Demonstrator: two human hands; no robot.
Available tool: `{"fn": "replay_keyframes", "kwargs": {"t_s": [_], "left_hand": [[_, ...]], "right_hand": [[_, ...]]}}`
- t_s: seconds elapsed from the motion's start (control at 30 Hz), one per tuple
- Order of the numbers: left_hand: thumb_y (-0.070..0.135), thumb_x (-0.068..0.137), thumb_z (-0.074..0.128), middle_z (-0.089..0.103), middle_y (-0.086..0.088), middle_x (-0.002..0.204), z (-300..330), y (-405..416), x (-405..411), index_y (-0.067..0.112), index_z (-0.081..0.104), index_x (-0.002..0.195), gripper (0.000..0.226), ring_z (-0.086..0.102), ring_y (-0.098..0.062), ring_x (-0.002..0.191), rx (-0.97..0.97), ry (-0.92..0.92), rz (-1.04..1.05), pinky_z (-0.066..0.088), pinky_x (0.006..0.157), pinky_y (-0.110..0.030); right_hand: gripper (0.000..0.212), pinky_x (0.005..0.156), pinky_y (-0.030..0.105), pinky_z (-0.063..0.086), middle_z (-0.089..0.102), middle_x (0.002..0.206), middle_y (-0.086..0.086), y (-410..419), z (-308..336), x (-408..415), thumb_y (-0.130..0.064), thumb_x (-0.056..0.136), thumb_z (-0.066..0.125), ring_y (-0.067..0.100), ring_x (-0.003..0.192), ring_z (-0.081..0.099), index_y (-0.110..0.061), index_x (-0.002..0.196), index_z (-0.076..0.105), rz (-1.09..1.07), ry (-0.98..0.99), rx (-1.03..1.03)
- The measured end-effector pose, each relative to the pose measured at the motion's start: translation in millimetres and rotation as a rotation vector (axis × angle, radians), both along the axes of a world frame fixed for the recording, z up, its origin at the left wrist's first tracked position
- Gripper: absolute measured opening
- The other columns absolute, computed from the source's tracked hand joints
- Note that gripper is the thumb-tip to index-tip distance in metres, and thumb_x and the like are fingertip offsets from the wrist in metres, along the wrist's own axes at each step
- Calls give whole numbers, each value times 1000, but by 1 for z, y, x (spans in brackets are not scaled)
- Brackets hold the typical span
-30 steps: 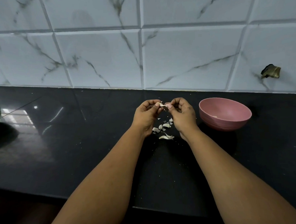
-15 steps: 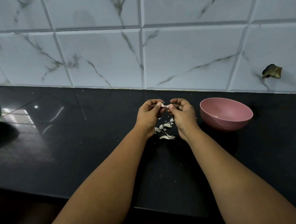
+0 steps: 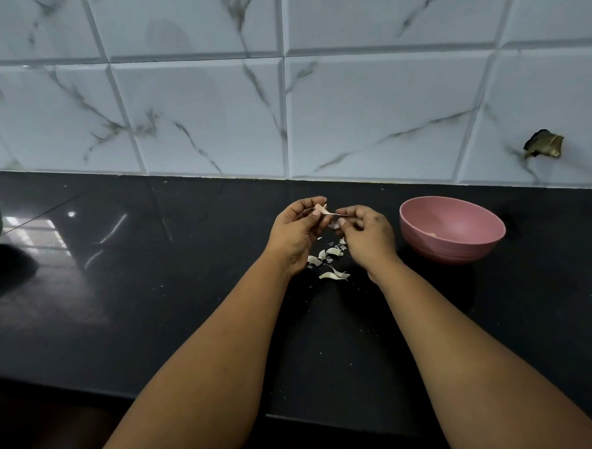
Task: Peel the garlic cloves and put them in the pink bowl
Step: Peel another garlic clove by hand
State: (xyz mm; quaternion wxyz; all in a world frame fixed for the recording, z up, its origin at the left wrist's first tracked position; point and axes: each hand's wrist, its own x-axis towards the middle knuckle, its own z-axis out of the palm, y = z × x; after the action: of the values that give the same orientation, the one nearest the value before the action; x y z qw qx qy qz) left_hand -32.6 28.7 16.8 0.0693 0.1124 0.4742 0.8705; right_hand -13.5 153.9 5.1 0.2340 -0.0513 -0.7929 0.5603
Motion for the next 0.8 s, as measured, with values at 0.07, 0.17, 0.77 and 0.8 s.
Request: {"fn": "replay_keyframes", "kwargs": {"t_s": [0.07, 0.17, 0.77, 0.8], "left_hand": [[-13, 95, 48, 64, -7, 88, 0, -1, 0, 4, 66, 100, 25, 65, -10, 77, -20, 4, 7, 55, 82, -20], [-14, 91, 54, 65, -6, 85, -2, -2, 0, 5, 66, 101, 25, 64, -12, 81, -54, 23, 19, 55, 85, -23], [0, 94, 60, 69, -7, 85, -7, 0, 0, 7, 67, 97, 11, 66, -13, 74, -374, 147, 137, 55, 70, -19], [-1, 93, 62, 69, -8, 85, -7, -1, 0, 7, 68, 96, 10, 67, -14, 73, -401, 155, 145, 56, 70, -20]], "right_hand": [[10, 76, 31, 58, 74, 78, -3, 3, 0, 0, -12, 86, 69, 11, 74, 71, -20, 91, 72, -68, 18, 126], [10, 68, 31, 58, 72, 71, -1, 7, 4, 3, -17, 77, 80, 14, 66, 69, -21, 81, 72, -111, 10, 74], [12, 70, 43, 59, 67, 67, -6, 10, 5, 0, -24, 81, 73, 14, 63, 65, -25, 72, 66, -229, 35, -69], [12, 70, 43, 59, 65, 67, -8, 10, 5, 0, -28, 81, 73, 13, 64, 63, -26, 74, 64, -245, 62, -68]]}}
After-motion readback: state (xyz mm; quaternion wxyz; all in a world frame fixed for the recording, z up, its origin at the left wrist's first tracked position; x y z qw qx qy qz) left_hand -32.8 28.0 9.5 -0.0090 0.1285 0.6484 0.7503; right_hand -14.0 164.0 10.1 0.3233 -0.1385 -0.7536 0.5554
